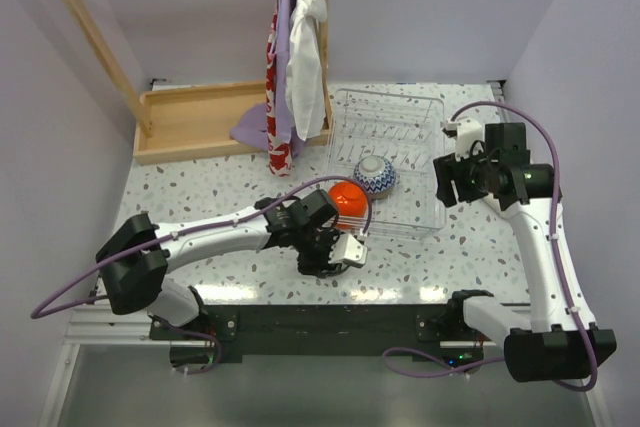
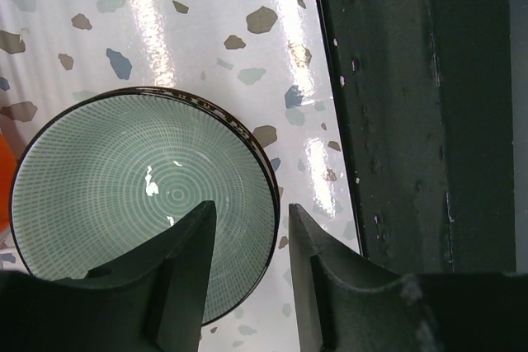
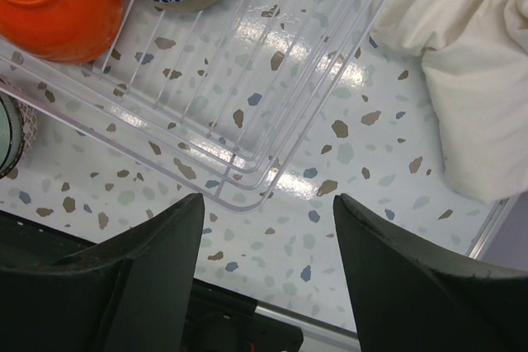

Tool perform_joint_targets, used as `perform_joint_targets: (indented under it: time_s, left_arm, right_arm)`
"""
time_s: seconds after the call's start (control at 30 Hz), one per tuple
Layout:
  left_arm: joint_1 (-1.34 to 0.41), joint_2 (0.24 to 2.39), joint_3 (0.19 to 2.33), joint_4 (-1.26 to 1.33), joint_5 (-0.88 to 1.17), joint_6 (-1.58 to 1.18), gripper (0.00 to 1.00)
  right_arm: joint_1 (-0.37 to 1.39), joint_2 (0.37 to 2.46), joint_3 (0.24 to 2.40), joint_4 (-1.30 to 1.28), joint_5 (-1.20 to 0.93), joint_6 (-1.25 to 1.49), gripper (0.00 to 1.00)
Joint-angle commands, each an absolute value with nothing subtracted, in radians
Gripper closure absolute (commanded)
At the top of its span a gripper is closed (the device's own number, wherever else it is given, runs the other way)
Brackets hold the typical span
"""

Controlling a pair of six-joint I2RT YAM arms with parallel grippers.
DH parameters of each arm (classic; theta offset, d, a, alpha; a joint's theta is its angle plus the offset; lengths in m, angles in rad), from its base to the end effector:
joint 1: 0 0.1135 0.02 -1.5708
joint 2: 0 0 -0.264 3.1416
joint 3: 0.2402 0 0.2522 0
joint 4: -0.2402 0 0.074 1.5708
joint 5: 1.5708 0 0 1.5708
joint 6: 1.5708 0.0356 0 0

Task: Load the bowls into the dish rack

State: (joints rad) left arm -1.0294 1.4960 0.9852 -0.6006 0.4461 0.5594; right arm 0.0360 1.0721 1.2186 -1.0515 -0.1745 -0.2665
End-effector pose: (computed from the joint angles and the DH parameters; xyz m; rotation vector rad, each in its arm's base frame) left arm 0.1365 -0.2567 0.2142 2.0299 1.7927 -0.7438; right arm 0.1943 0.0132 0.3547 -0.4440 2.4198 0.1159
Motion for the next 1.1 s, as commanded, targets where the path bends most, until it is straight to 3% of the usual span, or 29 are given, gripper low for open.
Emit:
perform_joint_targets:
  time_s: [0.0,0.37,0.57,1.07]
  left_arm:
    - [-1.035,1.517,1.042,-0.564,0.466,0.545,0.57]
    - [-1.035,1.529,1.032,-0.609,0.515,0.572,0.73]
    - [-1.035,1.502,1.045,-0.678,0.528,0.607,0.99]
    - [-1.032,1.427,1.193,-0.903,0.597,0.724,1.00]
  right_arm:
    - [0.032,1.052,1.210,-1.051,-0.190,-0.273,0.33]
    - [0.031,1.055,1.183,-1.026,-0.199,-0.259,0.36]
    - [0.031,1.054,1.187,-1.035,-0.199,-0.264,0.40]
    - [0.032,1.118,1.311,-1.144,-0.202,-0.319,0.44]
